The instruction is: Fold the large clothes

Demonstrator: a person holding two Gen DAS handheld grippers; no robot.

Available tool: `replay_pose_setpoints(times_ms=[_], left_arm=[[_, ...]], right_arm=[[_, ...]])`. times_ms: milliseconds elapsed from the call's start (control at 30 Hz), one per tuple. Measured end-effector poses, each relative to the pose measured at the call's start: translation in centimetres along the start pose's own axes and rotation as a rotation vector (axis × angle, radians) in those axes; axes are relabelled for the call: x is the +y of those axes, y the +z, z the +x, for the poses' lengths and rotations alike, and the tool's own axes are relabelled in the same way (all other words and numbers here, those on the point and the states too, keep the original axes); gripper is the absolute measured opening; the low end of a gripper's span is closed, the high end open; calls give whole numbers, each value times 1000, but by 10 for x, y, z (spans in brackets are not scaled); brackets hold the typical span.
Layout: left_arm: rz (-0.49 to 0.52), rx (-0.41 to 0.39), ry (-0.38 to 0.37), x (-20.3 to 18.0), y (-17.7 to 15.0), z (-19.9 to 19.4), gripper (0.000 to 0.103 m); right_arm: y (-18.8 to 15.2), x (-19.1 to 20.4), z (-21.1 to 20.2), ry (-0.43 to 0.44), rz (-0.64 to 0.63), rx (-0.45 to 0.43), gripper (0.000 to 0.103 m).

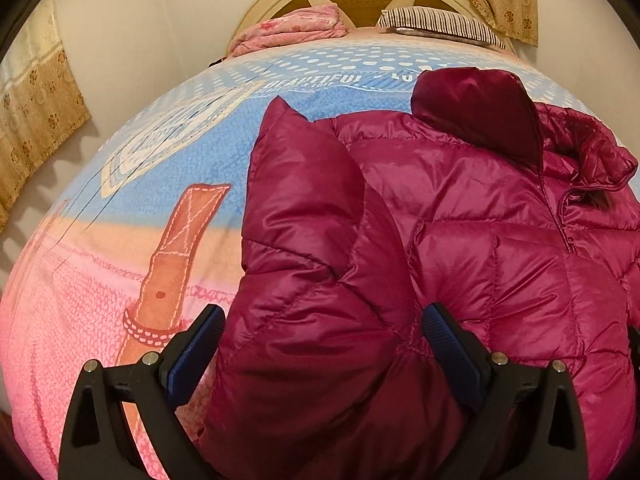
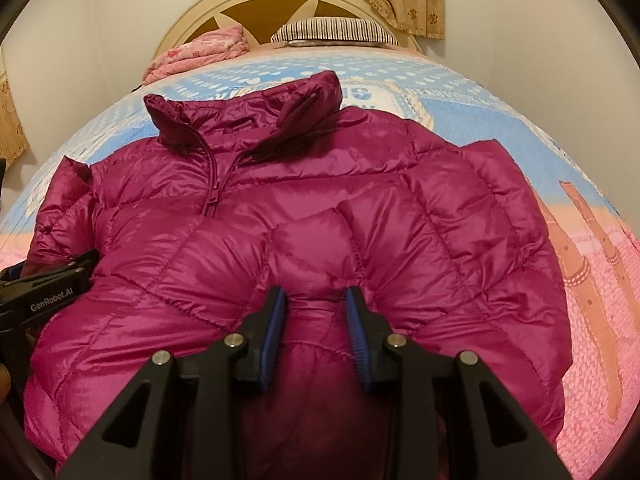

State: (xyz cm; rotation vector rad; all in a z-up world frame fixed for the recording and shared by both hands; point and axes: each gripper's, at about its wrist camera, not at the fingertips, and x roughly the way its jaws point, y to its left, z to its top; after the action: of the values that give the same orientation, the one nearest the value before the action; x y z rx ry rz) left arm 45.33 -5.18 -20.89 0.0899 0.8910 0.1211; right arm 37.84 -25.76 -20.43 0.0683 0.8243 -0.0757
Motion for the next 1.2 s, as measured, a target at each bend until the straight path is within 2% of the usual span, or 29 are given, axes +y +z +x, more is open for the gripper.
replay_pose_setpoints(times_ms=[467, 700, 1200], left_arm=[[9, -3, 28, -2, -1, 1, 102], [-24, 26, -19, 4, 1, 5, 102], [-14, 7, 4, 1, 0, 0, 102]], right_arm=[[-1, 4, 1, -17, -16, 0, 34], [0, 5, 2, -24, -22, 0, 34], [0, 8, 2, -51, -55, 8, 35]])
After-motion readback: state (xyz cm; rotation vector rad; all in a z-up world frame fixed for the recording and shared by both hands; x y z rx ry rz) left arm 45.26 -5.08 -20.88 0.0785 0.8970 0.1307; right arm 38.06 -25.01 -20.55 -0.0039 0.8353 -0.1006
